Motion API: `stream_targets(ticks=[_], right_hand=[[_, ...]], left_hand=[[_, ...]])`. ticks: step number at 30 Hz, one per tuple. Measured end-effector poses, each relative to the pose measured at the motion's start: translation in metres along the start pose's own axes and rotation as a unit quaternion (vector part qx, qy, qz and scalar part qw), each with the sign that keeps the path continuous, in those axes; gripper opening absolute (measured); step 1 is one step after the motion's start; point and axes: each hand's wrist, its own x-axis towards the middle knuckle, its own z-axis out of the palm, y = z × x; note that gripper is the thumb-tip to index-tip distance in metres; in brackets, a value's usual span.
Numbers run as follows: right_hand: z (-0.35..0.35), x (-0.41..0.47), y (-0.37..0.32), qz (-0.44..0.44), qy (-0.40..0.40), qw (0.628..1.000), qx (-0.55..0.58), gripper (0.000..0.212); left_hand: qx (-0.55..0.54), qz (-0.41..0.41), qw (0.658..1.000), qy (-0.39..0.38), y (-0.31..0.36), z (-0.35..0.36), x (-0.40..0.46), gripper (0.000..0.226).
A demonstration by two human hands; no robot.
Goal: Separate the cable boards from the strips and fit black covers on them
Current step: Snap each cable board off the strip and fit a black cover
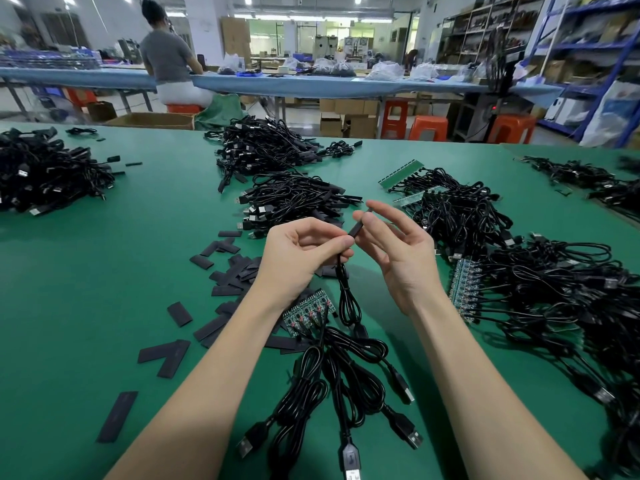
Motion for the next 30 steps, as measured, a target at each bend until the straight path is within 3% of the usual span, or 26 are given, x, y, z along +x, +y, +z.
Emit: stream_targets(ticks=[20,26,28,30], right_hand=[[0.005,-0.002,0.013,0.009,0.053,0.998,0.026,0.025],[0.007,0.008,0.007,0.033,0.17,0.977,0.127,0.016],[0.006,0.011,0.007,0.033,0.194,0.97,0.144,0.015],[0.006,0.012,0.009,0.029,0.211,0.966,0.148,0.017]], left_hand=[[0.005,-0.007,1.0,0.023,-0.002,0.0,0.001,0.008],[0.159,-0.047,0.986,-0.01,-0.007,0.008,0.006,0.022],[0.235,-0.062,0.97,-0.024,-0.011,0.01,0.007,0.017],[0.233,-0.074,0.969,-0.02,-0.013,0.015,0.009,0.011]])
